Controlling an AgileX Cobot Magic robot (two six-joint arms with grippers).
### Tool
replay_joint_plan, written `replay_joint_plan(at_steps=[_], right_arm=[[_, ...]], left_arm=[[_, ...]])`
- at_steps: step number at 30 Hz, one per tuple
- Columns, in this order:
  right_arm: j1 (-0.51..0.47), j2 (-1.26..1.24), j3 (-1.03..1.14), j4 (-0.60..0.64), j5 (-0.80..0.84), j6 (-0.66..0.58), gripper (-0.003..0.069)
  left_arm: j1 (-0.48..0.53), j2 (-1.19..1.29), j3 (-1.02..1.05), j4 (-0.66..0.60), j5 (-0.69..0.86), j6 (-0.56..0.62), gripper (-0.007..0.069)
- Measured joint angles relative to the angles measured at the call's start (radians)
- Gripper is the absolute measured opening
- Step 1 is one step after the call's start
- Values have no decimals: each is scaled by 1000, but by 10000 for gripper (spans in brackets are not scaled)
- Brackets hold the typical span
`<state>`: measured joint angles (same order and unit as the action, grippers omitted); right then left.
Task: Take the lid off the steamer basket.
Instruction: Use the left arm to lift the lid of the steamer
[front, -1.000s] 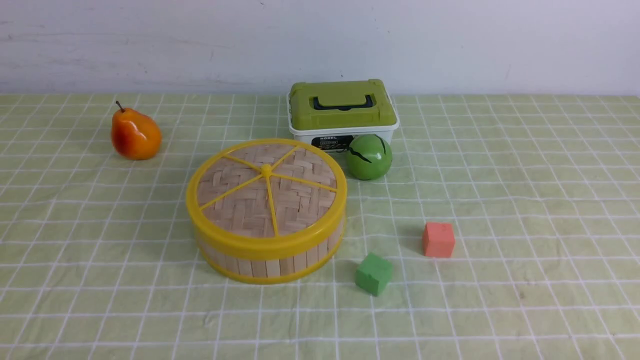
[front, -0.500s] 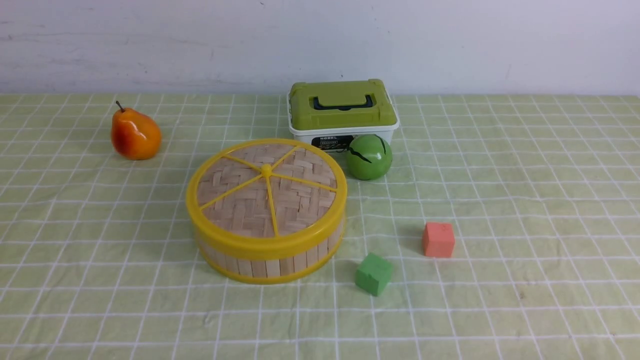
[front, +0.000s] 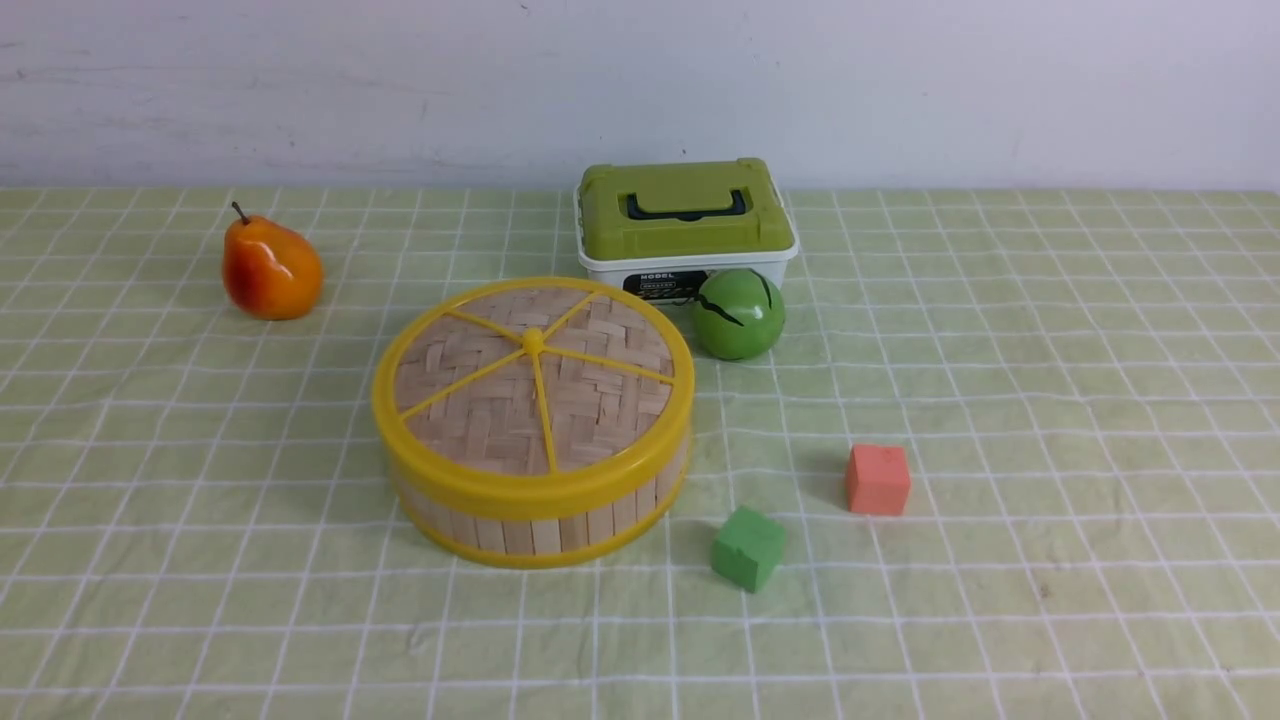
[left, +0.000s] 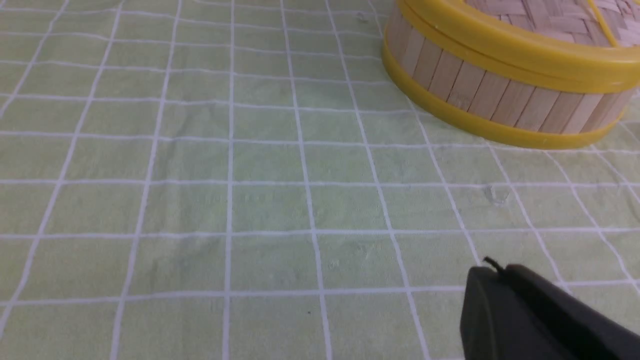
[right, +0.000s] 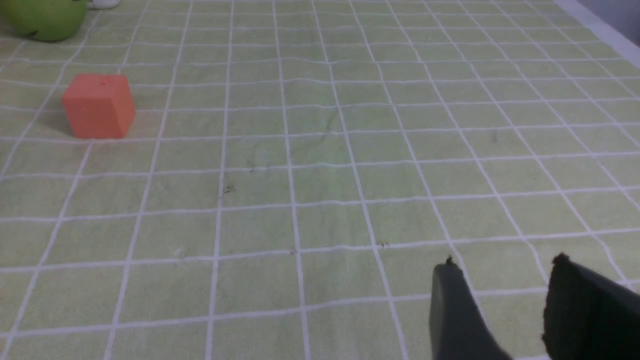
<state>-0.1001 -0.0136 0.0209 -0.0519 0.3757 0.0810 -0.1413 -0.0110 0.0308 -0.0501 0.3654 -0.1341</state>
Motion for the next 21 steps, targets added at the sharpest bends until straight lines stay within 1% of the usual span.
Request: replay_joint_plan(at_steps=[4,6,8,16,21], right_arm=[[0,0,0,0,0,0,241],[0,0,0,0,0,0,241],[0,0,0,0,0,0,241],[0,0,0,0,0,0,241],[0,0,0,0,0,0,241]], left_arm=[[0,0,0,0,-52,0,7],[0,0,0,0,-129,0,11],[0,0,0,0,-163,0,12],[0,0,0,-1,-505,0,19],[0,0,0,-3,-606,-13,22]])
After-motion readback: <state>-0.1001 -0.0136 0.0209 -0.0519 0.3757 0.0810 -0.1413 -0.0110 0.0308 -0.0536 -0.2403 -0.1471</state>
